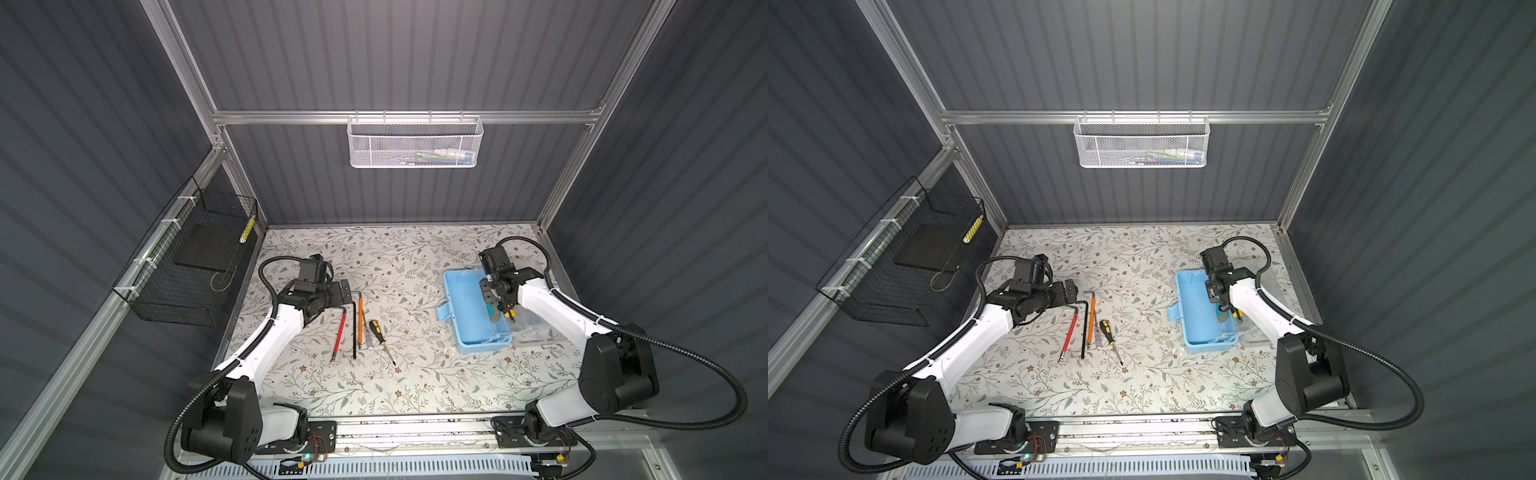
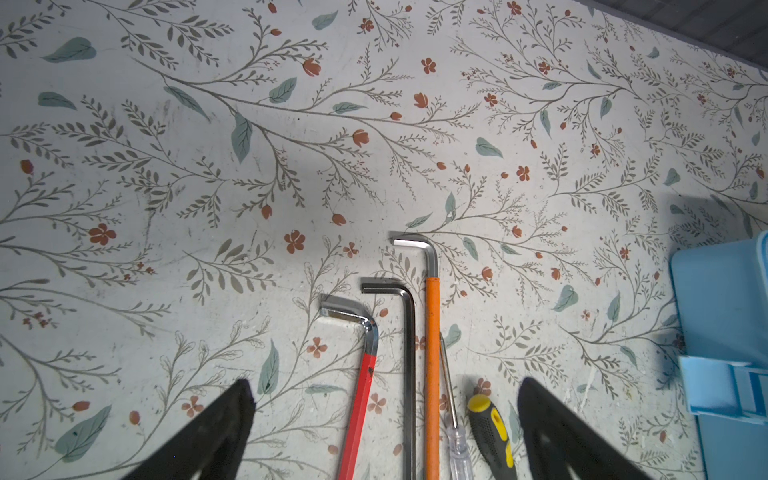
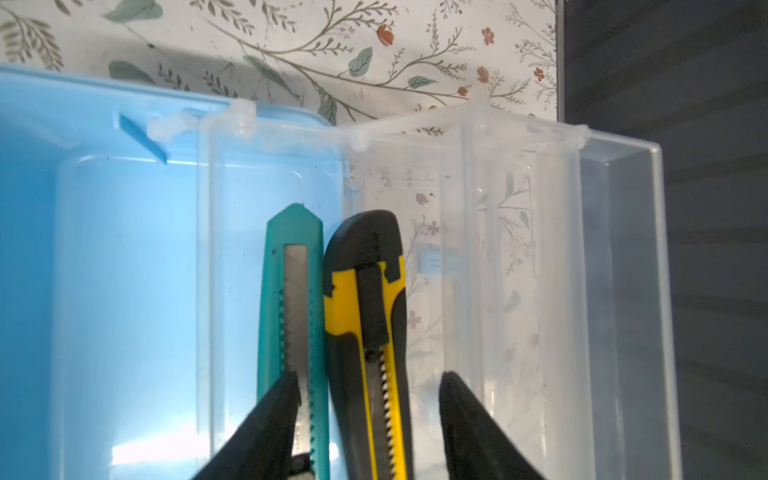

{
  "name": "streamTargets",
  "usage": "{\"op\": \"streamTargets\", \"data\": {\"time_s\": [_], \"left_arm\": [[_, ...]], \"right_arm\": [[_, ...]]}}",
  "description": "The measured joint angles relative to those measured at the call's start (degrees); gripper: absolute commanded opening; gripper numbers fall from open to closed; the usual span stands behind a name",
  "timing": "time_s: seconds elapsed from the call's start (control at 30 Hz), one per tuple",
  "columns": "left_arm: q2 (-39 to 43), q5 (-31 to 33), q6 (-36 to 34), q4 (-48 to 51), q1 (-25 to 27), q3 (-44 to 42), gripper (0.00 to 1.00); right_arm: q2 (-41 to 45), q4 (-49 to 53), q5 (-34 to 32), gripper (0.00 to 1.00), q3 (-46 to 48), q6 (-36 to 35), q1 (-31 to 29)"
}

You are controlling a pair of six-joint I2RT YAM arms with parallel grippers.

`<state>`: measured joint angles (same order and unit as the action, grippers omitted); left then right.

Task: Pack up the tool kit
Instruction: 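Carry the yellow-black box cutter into the blue box and release it, then move the right gripper to the yellow-black screwdriver and grasp its handle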

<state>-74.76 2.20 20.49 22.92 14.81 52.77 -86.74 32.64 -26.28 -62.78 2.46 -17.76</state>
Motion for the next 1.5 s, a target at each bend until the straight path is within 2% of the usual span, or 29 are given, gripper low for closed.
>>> {"op": "streamTargets", "data": {"time_s": [0.13,0.23,0.4,0.53,0.7,0.87,1.13,1.33,1.5], "left_arm": [[0.0,0.02,0.0,0.02,0.0,0.0,0.99],[0.02,0.48,-0.2,0.07,0.0,0.02,0.99],[0.72,1.88,-0.46,0.26,0.0,0.04,0.99],[2.19,3.78,-0.61,-0.44,0.0,-0.74,0.99],[2.89,5.31,-0.66,-0.55,-0.02,-2.29,0.99],[3.19,5.38,-0.85,-0.42,-0.02,-2.78,0.99],[4.04,5.35,-0.92,-0.15,-0.02,-3.41,0.99],[4.04,5.35,-1.14,-0.15,-0.02,-3.45,0.99],[4.11,5.35,-1.49,-0.2,0.0,-3.76,1.0]], "right_arm": [[0.52,0.39,1.4,0.64,-1.09,0.52,-0.59],[3.23,0.5,6.95,0.68,-1.22,2.08,-3.37],[5.66,-4.68,20.55,0.68,-1.31,6.6,-15.54],[-2.6,-10.82,25.77,0.7,-2.47,8.2,-26.32],[-16.48,-13.38,28.09,0.68,-7.45,7.56,-33.99],[-24.26,-14.16,28.68,0.65,-13.07,6.54,-35.8],[-30.45,-14.99,29.16,0.61,-17.31,5.64,-37.48],[-32.76,-14.21,28.04,0.48,-18.25,5.7,-38.29],[-33.55,-13.22,26.32,0.32,-20.04,6.75,-38.38]]}}
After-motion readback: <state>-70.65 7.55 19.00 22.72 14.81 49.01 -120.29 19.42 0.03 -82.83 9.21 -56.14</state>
